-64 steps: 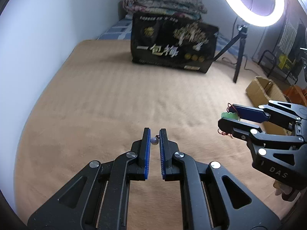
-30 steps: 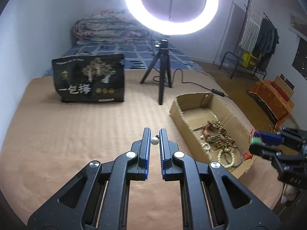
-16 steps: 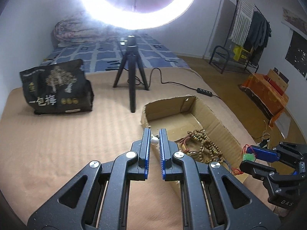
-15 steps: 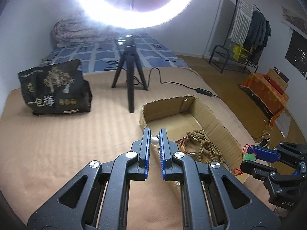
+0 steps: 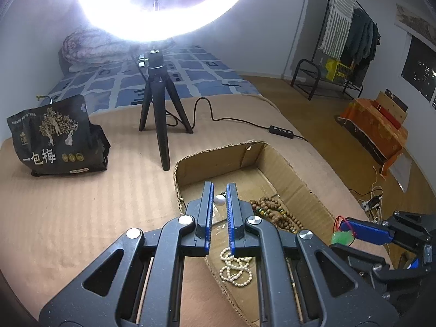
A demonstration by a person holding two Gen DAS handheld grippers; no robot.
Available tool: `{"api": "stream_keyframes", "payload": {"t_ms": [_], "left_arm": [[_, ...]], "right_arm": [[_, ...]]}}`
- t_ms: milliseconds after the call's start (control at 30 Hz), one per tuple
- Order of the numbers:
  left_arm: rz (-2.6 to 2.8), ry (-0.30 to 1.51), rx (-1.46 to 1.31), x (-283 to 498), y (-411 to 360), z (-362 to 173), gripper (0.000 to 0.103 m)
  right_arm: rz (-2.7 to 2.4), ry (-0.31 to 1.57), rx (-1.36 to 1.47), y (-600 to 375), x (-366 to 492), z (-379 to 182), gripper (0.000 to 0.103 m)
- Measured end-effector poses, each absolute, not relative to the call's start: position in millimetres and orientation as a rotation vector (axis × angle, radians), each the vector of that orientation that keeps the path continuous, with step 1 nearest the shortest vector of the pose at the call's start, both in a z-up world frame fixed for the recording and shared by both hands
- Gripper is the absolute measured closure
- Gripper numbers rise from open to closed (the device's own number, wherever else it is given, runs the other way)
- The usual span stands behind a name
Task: Organize jewelry
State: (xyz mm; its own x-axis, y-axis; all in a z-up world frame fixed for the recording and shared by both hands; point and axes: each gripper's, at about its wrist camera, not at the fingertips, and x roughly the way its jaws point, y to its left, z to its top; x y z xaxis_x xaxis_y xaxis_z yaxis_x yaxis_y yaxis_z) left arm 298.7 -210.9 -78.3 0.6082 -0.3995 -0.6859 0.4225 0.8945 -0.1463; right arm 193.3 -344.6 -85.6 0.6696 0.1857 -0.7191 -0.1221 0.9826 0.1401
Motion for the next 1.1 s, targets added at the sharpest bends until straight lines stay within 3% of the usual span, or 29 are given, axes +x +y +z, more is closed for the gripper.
{"api": "stream_keyframes", "payload": {"t_ms": [300, 367, 433, 500, 633, 1100], "left_arm": [[-0.474, 0.786, 0.032, 301, -214, -76, 0.095], [-0.47, 0.793, 0.036, 301, -215, -76, 0.093], [-0.471, 0.793, 0.037, 300, -216, -76, 0.071], [-0.469, 0.78, 0.045, 298, -217, -75, 0.066], [-0.465, 0.774, 0.061, 296, -219, -74, 0.065], [-0.458, 0.748, 0.062, 284, -211, -58, 0.064]], "right_arm": [[0.169, 0.818, 0.075, -344, 193, -86, 0.074], [0.163, 0.82, 0.071, -344, 193, -86, 0.067], [0.159, 0.816, 0.071, -345, 192, -85, 0.059], [0.152, 0.815, 0.068, -345, 191, -85, 0.058], [0.138, 0.817, 0.075, -348, 191, -85, 0.051], [0.118, 0.803, 0.076, -346, 184, -74, 0.051]]}}
